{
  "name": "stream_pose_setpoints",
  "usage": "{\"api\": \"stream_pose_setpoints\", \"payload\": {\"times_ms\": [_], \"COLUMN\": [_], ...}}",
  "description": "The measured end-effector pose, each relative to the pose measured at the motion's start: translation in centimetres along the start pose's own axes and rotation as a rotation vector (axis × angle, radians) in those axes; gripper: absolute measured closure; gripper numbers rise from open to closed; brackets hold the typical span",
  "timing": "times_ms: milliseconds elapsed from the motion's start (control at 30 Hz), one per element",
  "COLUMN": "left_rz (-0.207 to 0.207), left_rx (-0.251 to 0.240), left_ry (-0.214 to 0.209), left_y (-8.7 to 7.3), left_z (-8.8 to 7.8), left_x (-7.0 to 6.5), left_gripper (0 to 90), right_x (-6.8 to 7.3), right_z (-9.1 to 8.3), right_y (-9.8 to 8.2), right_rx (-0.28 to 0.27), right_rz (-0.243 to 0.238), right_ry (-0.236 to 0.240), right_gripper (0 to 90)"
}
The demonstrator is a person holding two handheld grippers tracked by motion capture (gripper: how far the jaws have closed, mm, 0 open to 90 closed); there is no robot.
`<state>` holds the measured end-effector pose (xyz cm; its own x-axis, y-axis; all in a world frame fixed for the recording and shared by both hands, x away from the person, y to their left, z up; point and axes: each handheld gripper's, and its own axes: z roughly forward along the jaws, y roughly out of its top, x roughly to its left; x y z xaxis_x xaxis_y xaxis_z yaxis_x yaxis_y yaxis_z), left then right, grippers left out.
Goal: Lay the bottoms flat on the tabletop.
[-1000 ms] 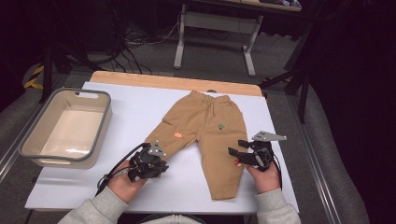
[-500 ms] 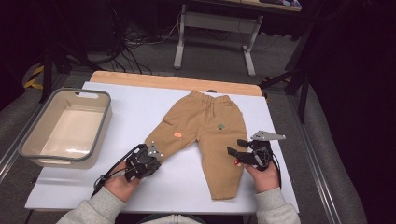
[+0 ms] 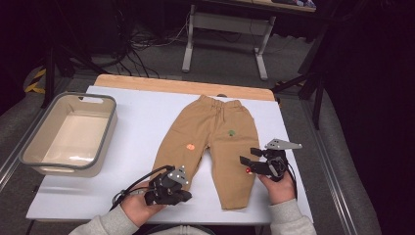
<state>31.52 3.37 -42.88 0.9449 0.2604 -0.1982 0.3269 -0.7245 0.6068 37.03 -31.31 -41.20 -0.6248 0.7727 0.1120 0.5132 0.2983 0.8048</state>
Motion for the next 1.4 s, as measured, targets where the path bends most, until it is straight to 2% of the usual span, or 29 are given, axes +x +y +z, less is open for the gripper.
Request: {"api": "stream_pose_setpoints", "payload": {"times_ms": [33, 100, 133, 167, 233, 267, 333, 400, 467, 533, 600, 633, 767, 800, 833, 867, 1000, 1100, 1233, 1367, 1400], "left_rz": [-0.004, -0.038, -0.038, -0.101, -0.154, -0.188, -0.229, -0.278, -0.312, -0.331, -0.345, -0.339, -0.340, -0.334, -0.329, -0.325, -0.326, -0.342, -0.357, -0.328, -0.314], "left_rx": [-0.056, -0.101, -0.101, -0.147, -0.157, -0.155, -0.142, -0.126, -0.087, -0.058, -0.022, -0.025, -0.009, -0.008, -0.005, -0.002, 0.006, -0.019, -0.021, 0.019, 0.022], "left_ry": [-0.003, 0.027, 0.027, 0.114, 0.189, 0.251, 0.331, 0.374, 0.407, 0.413, 0.411, 0.411, 0.411, 0.406, 0.393, 0.371, 0.374, 0.374, 0.338, 0.316, 0.322], "left_y": [0.0, -0.3, -0.3, -0.9, -1.5, -1.9, -2.5, -2.8, -3.0, -3.1, -3.1, -3.1, -2.7, -2.6, -2.5, -2.5, -2.6, -3.0, -4.3, -5.3, -5.4], "left_z": [-0.6, -1.5, -1.5, -2.9, -3.6, -4.0, -4.3, -4.2, -3.8, -3.4, -2.8, -2.8, -2.6, -2.6, -2.6, -2.6, -2.8, -3.6, -4.4, -4.4, -4.4], "left_x": [0.4, 1.1, 1.1, 2.6, 4.0, 4.9, 6.4, 7.8, 9.0, 9.9, 10.6, 10.7, 10.8, 10.7, 10.7, 10.7, 10.4, 9.9, 8.6, 6.6, 6.3], "left_gripper": [71.7, 71.3, 70.6, 67.6, 65.3, 63.2, 56.5, 53.1, 50.5, 52.0, 57.6, 59.0, 64.6, 68.0, 75.5, 87.5, 88.8, 89.0, 89.0, 88.9, 88.8], "right_x": [0.0, 0.0, 0.0, -0.1, -0.2, -0.2, -0.3, -0.5, -0.6, -0.8, -1.0, -1.1, -1.5, -1.6, -1.6, -1.6, -1.5, -1.5, -1.6, -1.7, -1.7], "right_z": [-0.1, -0.2, -0.2, -0.3, -0.4, -0.5, -0.6, -0.8, -1.0, -1.2, -1.4, -1.6, -2.2, -2.3, -2.3, -2.4, -2.3, -2.2, -2.1, -2.1, -2.0], "right_y": [0.0, -0.1, -0.1, -0.2, -0.3, -0.3, -0.5, -0.7, -0.9, -1.3, -1.6, -1.8, -2.4, -2.5, -2.5, -2.6, -2.6, -2.6, -2.6, -2.6, -2.6], "right_rx": [0.000, -0.001, -0.002, -0.002, 0.001, 0.002, 0.008, 0.015, 0.028, 0.049, 0.066, 0.077, 0.081, 0.082, 0.083, 0.082, 0.081, 0.084, 0.088, 0.097, 0.103], "right_rz": [0.000, 0.001, 0.002, 0.002, 0.005, 0.005, 0.007, 0.006, 0.006, 0.001, 0.000, 0.000, 0.022, 0.023, 0.026, 0.025, 0.022, 0.021, 0.021, 0.031, 0.032], "right_ry": [0.000, -0.002, -0.003, -0.004, -0.014, -0.015, -0.027, -0.046, -0.073, -0.110, -0.138, -0.154, -0.166, -0.168, -0.169, -0.167, -0.158, -0.151, -0.147, -0.148, -0.147], "right_gripper": [37.4, 37.4, 37.4, 37.4, 37.4, 37.5, 37.5, 37.6, 37.8, 38.0, 38.4, 38.5, 38.6, 38.6, 38.6, 38.6, 38.6, 38.6, 38.6, 38.8, 38.9]}}
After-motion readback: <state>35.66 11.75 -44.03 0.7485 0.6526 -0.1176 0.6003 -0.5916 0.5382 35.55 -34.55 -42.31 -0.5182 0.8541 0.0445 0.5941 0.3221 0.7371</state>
